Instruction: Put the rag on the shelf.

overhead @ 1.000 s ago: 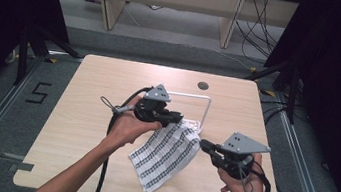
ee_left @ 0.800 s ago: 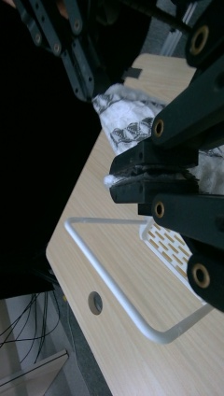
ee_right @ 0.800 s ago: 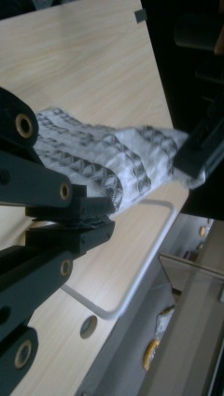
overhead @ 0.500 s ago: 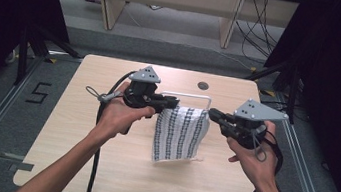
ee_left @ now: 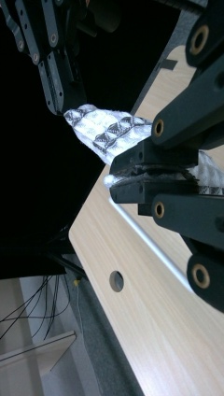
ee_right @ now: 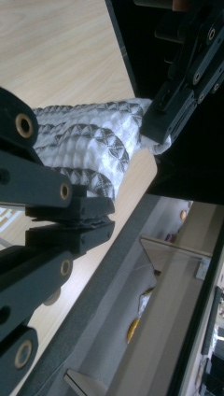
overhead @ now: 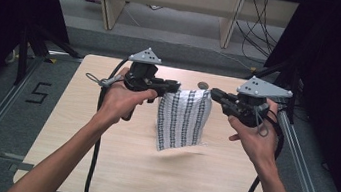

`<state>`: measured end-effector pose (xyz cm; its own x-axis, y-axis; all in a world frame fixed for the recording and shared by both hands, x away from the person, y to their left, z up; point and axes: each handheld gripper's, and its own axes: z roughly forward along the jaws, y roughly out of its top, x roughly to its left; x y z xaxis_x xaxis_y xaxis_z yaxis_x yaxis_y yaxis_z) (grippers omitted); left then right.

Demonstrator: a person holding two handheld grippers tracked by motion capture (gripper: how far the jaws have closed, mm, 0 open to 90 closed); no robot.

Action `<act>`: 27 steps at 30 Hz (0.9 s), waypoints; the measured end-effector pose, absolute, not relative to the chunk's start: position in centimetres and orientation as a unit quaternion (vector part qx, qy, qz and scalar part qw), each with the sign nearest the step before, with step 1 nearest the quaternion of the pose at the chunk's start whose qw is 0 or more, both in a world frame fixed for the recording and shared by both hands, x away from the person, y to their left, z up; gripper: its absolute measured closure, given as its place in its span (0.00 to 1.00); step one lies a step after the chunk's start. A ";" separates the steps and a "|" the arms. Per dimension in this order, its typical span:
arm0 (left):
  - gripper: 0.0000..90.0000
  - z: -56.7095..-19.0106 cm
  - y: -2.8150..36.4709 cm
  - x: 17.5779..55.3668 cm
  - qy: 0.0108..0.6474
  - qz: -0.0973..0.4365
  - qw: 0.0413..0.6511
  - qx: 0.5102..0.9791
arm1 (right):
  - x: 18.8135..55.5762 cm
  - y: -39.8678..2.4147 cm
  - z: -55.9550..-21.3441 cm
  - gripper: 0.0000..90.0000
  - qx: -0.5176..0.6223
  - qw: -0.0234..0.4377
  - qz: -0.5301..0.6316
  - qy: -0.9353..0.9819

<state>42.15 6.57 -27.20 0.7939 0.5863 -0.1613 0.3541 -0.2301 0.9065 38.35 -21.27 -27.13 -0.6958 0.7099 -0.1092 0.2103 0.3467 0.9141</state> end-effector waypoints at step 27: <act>0.95 -24.7 6.0 49.5 0.343 0.116 0.558 0.747 | 45.3 -21.1 -24.9 0.98 0.328 0.272 0.513 0.745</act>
<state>49.50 6.00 -24.65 0.7374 0.6421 -0.2098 0.3835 -0.1422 0.9125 45.26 -21.09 -24.93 -0.6367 0.7681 -0.0687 0.2097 0.2581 0.9431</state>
